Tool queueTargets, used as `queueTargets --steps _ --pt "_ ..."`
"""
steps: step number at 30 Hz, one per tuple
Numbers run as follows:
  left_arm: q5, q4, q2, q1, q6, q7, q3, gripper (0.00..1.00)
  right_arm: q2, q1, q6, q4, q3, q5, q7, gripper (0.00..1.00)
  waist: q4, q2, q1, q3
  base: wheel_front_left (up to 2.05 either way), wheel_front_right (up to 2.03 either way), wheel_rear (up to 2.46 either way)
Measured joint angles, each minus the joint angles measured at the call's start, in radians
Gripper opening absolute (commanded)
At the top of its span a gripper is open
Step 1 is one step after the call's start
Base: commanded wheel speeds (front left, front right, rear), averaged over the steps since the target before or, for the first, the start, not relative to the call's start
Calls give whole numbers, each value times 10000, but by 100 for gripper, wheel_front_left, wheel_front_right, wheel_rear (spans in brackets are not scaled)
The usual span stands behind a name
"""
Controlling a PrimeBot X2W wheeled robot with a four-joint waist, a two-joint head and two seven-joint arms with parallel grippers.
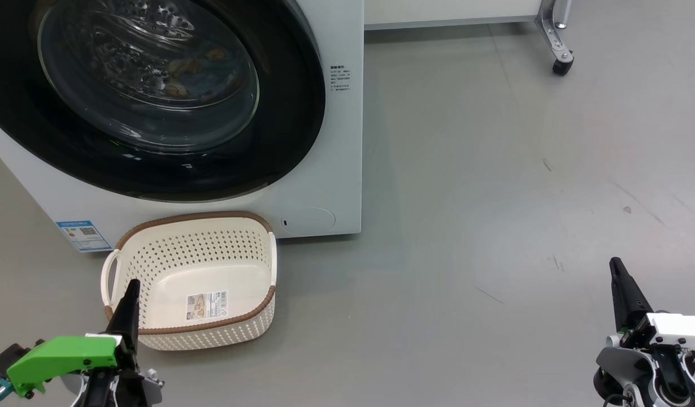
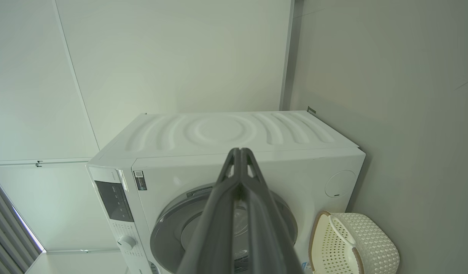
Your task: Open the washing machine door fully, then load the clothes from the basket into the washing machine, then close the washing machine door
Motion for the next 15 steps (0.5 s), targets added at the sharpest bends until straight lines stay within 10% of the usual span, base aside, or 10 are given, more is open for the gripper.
queueTargets --steps 15 --pt "0 -2 0 0 0 0 -4 0 0 0 0 0 0 0 0 0 0 0 0 0 0 0 0"
